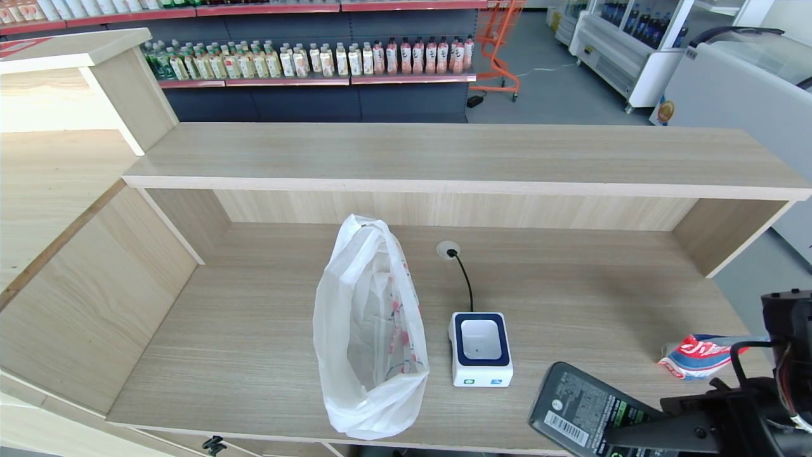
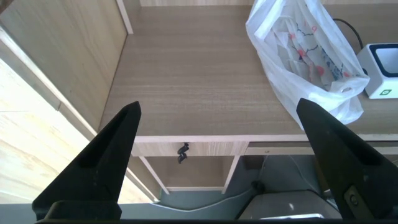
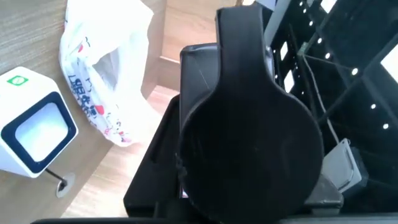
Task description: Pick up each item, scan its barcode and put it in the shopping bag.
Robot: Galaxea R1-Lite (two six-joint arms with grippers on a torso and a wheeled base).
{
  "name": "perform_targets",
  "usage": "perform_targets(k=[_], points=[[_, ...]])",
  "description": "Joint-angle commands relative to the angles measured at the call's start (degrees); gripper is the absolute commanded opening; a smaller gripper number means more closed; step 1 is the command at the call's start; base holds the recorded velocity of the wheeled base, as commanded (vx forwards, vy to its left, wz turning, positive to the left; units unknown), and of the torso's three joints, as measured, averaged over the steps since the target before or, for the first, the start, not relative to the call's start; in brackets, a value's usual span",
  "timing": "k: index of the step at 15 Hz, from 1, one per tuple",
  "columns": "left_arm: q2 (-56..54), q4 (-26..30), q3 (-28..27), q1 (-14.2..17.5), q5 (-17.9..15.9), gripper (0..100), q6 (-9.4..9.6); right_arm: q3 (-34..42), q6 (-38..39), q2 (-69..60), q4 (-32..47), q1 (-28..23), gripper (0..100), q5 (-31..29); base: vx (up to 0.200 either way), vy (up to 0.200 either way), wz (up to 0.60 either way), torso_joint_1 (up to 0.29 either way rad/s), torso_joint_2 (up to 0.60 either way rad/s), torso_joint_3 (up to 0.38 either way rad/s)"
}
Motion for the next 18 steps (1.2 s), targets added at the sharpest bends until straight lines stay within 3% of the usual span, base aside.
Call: perform_targets(k=[1, 10, 18], points=[[-0.02, 0.02, 0.07, 0.01, 0.01, 100, 0.00, -0.10, -1.97, 3.42, -0.09, 2.48, 0, 0.11, 0.000, 0.000, 0.00, 0.000, 0.00, 0.000], [-0.02, 0.02, 0.07, 0.01, 0.01, 100, 0.00, -0.37, -4.78, 8.96, -2.20, 3.09, 0, 0.02, 0.000, 0.000, 0.00, 0.000, 0.00, 0.000], [-0.02, 0.02, -0.01, 0.01, 0.01, 100, 0.00, -0.19, -4.78, 5.97, -2.29, 4.23, 0, 0.02, 0.000, 0.000, 0.00, 0.000, 0.00, 0.000]])
